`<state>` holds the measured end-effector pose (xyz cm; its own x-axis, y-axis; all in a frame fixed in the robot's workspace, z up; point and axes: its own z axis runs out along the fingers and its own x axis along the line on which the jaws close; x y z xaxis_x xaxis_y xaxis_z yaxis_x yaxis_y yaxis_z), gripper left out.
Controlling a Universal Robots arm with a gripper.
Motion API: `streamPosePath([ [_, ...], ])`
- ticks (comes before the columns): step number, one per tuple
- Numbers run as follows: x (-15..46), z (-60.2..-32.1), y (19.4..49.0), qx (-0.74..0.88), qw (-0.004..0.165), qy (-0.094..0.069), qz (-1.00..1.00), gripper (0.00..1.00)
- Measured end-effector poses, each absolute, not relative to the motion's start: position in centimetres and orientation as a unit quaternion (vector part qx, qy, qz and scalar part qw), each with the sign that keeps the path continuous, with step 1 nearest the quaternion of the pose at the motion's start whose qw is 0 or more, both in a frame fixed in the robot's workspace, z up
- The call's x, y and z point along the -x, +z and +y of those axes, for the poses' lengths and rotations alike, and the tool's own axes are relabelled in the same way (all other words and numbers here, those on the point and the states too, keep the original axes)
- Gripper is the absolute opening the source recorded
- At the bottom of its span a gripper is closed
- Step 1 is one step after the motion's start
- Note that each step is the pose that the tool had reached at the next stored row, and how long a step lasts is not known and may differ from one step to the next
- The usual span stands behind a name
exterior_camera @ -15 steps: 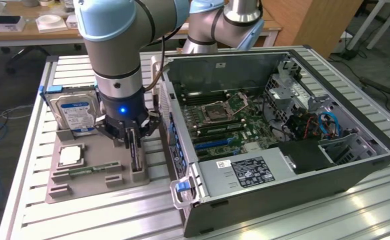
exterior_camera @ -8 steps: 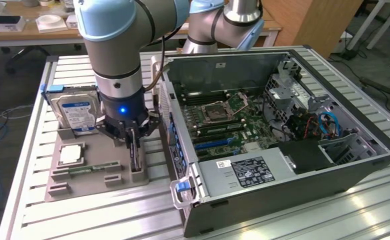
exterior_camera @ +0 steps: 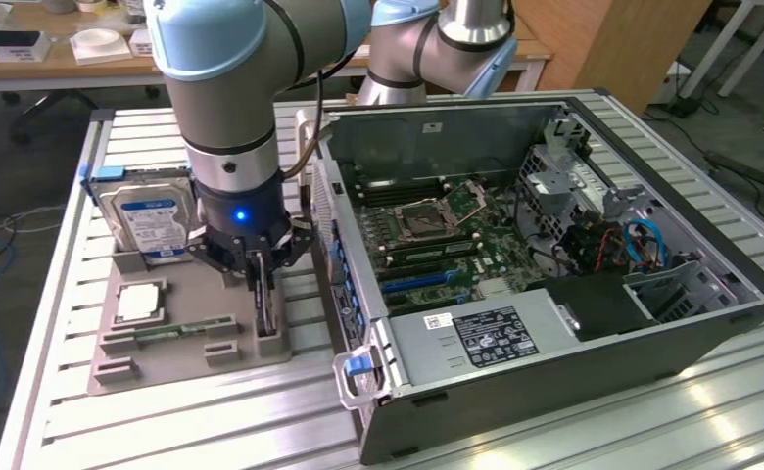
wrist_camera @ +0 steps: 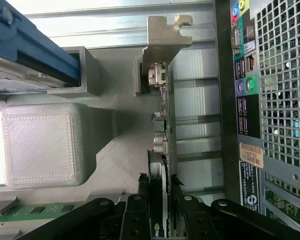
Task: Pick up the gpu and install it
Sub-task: 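Pick up the gpu and move the gpu toward the slot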
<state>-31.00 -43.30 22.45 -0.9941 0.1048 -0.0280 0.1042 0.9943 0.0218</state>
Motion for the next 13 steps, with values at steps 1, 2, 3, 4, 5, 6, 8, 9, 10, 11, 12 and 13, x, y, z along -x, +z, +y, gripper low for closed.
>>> streamPosePath([
  [1,31.0,-43.3,22.4,-0.052,0.015,0.01,0.998,0.27],
  [2,31.0,-43.3,22.5,-0.052,0.015,0.01,0.998,0.27],
  [3,31.0,-43.3,22.5,-0.052,0.015,0.01,0.998,0.27],
  [4,31.0,-43.3,22.5,-0.052,0.014,0.012,0.998,0.27],
  [5,31.0,-43.3,22.6,-0.052,0.014,0.013,0.998,0.27],
  [6,31.0,-43.3,22.9,-0.052,0.014,0.013,0.998,0.27],
  [8,31.1,-43.3,23.5,-0.052,0.014,0.014,0.998,0.27],
  [9,31.1,-43.3,23.8,-0.052,0.014,0.014,0.998,0.27],
  [10,31.1,-43.3,24.0,-0.052,0.014,0.015,0.998,0.27],
  [11,31.2,-43.3,24.2,-0.052,0.014,0.015,0.998,0.27],
  [12,31.3,-43.3,24.4,-0.052,0.015,0.016,0.998,0.27],
  [13,31.3,-43.3,24.7,-0.052,0.015,0.016,0.998,0.27],
])
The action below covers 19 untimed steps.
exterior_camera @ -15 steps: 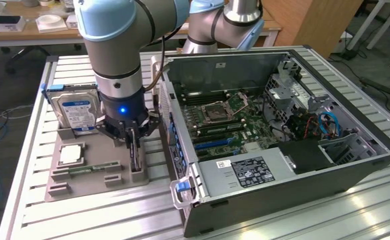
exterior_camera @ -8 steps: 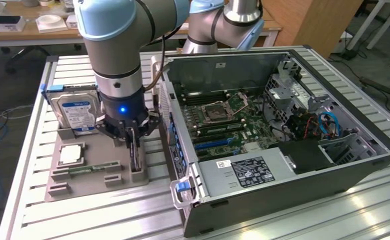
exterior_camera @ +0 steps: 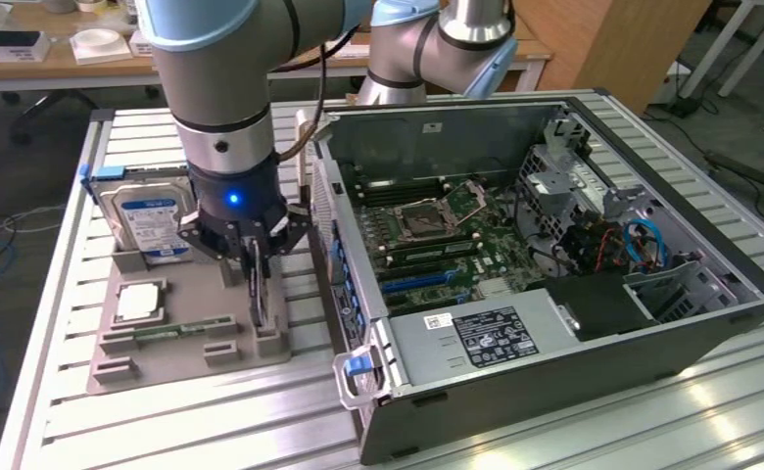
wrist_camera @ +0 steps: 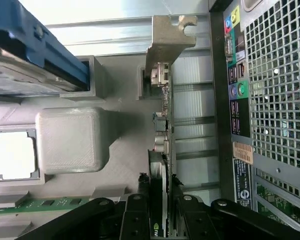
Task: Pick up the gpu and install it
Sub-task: 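Pick up the gpu and move the gpu toward the slot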
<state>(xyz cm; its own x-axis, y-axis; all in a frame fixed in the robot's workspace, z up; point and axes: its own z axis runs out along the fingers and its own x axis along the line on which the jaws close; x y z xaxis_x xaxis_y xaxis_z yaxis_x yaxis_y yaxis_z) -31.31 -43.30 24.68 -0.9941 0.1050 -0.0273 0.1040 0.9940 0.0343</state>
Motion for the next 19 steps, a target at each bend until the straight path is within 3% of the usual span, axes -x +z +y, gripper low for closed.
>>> streamPosePath([
  [19,31.6,-43.3,28.1,-0.044,0.014,0.035,0.998,0.27],
])
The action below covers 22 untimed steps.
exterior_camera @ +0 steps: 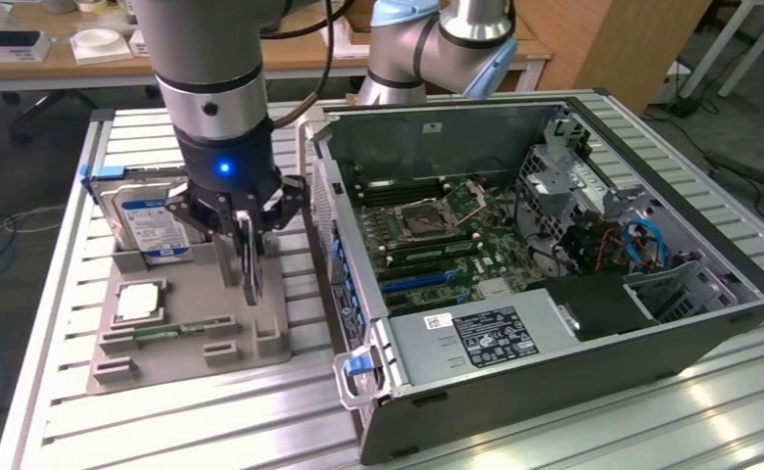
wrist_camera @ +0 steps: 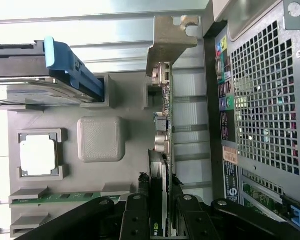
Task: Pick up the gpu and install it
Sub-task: 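Pick up the gpu and move the gpu toward the slot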
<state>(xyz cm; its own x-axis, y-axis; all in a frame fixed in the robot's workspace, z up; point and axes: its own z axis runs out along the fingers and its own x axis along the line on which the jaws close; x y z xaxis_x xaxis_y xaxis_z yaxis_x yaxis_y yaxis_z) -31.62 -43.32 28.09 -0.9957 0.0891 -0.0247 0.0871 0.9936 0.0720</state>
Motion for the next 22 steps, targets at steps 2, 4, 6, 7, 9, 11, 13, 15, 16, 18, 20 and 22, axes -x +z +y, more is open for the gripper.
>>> streamPosePath([
  [2,31.6,-43.3,28.2,-0.042,0.014,0.038,0.998,0.27],
  [4,31.6,-43.3,28.3,-0.041,0.013,0.04,0.998,0.27],
  [6,31.6,-43.3,28.6,-0.039,0.013,0.043,0.998,0.27],
  [7,31.6,-43.3,28.7,-0.039,0.013,0.044,0.998,0.27],
  [9,31.6,-43.3,28.9,-0.037,0.013,0.046,0.998,0.27],
  [11,31.6,-43.3,29.1,-0.036,0.013,0.049,0.998,0.27],
  [13,31.6,-43.3,29.3,-0.034,0.013,0.051,0.998,0.27],
  [15,31.6,-43.3,29.5,-0.032,0.013,0.052,0.998,0.27],
  [16,31.6,-43.3,29.5,-0.031,0.013,0.053,0.998,0.27],
  [18,31.6,-43.3,29.7,-0.03,0.014,0.055,0.998,0.27],
  [20,31.6,-43.3,30.0,-0.029,0.014,0.057,0.998,0.27],
  [22,31.7,-43.3,30.3,-0.028,0.014,0.06,0.998,0.27],
])
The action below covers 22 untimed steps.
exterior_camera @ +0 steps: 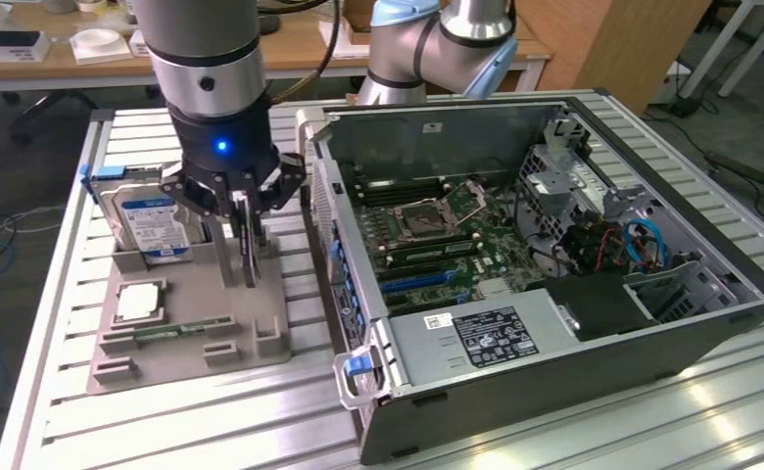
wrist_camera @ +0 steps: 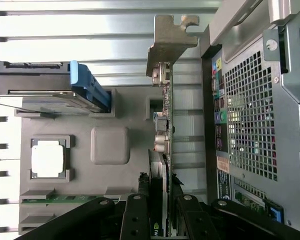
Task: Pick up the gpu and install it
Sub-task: 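Pick up the gpu and move the gpu toward the slot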
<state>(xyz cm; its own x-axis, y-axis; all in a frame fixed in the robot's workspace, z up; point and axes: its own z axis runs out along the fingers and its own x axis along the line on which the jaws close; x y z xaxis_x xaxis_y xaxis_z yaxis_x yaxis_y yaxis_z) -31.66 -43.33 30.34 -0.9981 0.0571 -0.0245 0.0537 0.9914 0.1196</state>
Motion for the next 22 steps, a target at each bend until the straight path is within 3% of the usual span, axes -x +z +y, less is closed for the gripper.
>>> streamPosePath([
  [12,31.8,-43.3,31.4,-0.018,0.015,0.064,0.998,0.27],
  [22,31.9,-43.3,34.1,-0.018,0.016,0.066,0.998,0.27],
])
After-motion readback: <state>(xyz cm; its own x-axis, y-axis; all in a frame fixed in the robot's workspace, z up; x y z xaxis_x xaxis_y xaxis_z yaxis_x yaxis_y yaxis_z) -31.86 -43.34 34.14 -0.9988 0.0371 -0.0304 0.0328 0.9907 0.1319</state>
